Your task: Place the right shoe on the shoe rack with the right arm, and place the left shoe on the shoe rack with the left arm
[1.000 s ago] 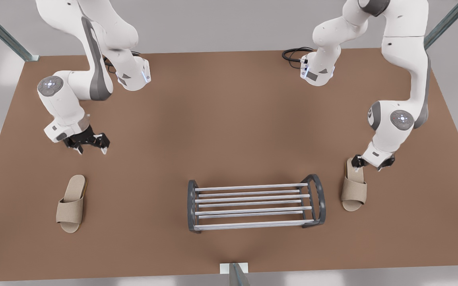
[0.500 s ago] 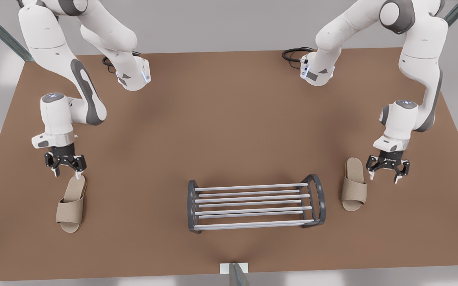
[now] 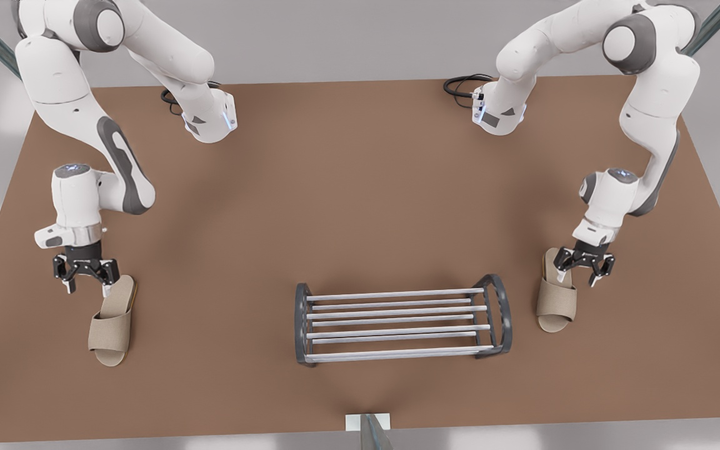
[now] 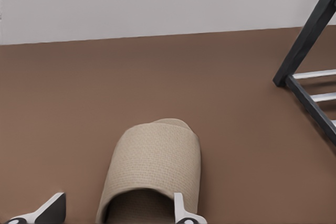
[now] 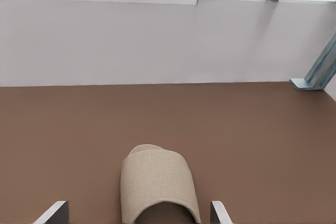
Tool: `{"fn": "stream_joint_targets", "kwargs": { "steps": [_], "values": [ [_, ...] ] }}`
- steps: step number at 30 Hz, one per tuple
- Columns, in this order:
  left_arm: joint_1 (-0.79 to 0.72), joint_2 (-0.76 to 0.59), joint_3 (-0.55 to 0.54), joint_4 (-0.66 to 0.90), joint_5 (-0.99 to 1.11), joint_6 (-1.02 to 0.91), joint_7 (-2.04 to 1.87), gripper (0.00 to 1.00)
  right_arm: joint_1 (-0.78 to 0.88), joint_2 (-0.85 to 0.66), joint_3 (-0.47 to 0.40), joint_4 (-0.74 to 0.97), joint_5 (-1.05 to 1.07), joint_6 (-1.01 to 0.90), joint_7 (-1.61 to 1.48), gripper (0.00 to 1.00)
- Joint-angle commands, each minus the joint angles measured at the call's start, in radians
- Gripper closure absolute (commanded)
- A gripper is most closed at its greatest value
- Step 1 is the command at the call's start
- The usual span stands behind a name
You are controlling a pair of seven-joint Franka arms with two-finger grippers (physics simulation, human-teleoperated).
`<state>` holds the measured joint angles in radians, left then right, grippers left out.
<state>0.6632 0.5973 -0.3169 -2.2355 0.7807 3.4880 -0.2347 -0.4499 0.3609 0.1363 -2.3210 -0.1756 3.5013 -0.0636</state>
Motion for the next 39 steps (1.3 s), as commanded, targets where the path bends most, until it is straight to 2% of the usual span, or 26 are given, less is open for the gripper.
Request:
{"fn": "stream_joint_targets", "kwargs": {
  "steps": [1,8,12,19,25,32,39],
  "values": [
    [-0.001,0.033,0.001,0.023,0.002,0.003,-0.196,0.01,-0.006,0.024,0.0,0.023,-0.015,0.007,-0.073,0.0],
    [0.029,0.035,0.013,0.03,0.084,0.005,-0.196,0.01,-0.039,0.128,0.0,0.115,-0.088,0.007,-0.074,0.0],
    [0.042,0.024,0.012,0.045,0.259,0.006,-0.196,0.01,-0.041,0.173,0.0,0.132,-0.099,0.007,-0.074,0.0],
    [0.058,0.056,0.015,0.066,0.275,0.006,-0.196,0.01,-0.041,0.228,0.0,0.204,-0.093,0.007,-0.071,0.0],
    [0.059,0.115,0.013,0.134,0.278,0.005,-0.195,0.01,-0.056,0.267,-0.001,0.212,-0.091,0.007,-0.071,0.0],
    [0.061,0.131,0.013,0.143,0.282,0.005,-0.196,0.01,-0.082,0.305,-0.003,0.213,-0.097,0.007,-0.071,0.0],
    [0.056,0.164,0.013,0.172,0.282,0.005,-0.195,0.01,-0.076,0.372,-0.003,0.304,-0.097,0.007,-0.071,0.0]
  ]
}}
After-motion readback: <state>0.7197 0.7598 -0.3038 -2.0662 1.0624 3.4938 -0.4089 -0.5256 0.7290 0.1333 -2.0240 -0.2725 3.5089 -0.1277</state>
